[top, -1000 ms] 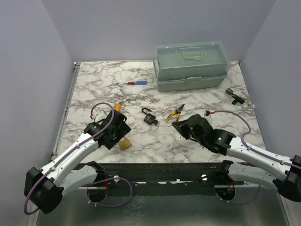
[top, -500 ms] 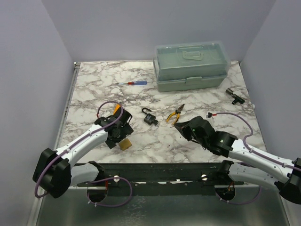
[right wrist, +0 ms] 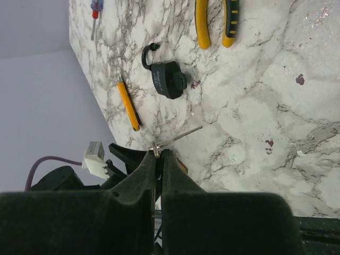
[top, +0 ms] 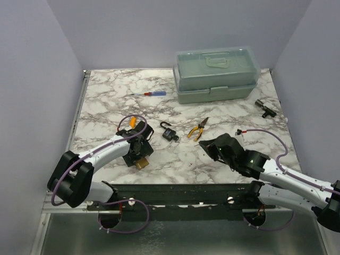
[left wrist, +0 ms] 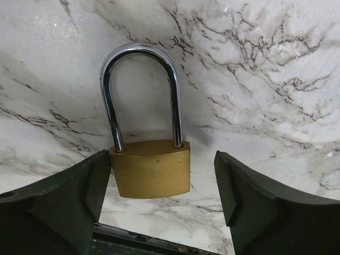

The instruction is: Unlock with the key

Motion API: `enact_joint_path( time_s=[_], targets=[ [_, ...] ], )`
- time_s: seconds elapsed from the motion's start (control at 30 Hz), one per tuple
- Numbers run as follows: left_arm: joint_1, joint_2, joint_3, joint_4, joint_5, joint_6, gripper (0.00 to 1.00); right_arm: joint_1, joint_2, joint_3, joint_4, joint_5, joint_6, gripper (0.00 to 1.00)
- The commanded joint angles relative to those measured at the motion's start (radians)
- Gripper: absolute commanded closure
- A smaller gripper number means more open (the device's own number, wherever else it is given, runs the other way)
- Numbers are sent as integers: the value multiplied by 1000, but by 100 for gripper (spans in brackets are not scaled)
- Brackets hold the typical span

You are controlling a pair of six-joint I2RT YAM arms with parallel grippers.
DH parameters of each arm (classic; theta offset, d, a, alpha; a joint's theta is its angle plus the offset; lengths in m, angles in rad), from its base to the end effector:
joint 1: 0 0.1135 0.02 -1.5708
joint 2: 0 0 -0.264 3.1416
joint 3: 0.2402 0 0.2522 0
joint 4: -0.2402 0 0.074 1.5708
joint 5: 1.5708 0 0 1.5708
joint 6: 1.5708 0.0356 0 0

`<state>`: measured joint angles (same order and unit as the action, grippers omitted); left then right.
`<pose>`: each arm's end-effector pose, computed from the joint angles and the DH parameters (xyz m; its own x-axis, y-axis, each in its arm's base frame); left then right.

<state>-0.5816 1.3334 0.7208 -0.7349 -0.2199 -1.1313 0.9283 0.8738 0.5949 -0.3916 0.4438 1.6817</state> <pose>0.1855 -0.1127 0.1723 -0.7954 -0.5340 -0.2867 -0.5264 0.8431 -0.1099 0.1235 0.1395 0.2402 -0.4770 0.8606 -0.1784 0.4278 0.4047 0.8082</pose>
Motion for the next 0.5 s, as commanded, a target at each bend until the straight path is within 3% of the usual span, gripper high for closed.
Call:
enact_joint_path(
  time_s=[0.0, 0.27, 0.4, 0.47],
  targets=[
    [3, 42, -14, 20, 40, 16, 18, 4, -11, -10, -24, 57, 12, 100],
    [3, 100, -18, 21, 54, 6, 25, 4, -16, -19, -25, 64, 15, 100],
    [3, 118, -23, 41, 61, 21, 45, 4, -20, -21, -32, 69, 18, 100],
    [4, 123, -28, 58, 72, 27, 51, 4, -23, -22, -37, 74, 18, 100]
  ],
)
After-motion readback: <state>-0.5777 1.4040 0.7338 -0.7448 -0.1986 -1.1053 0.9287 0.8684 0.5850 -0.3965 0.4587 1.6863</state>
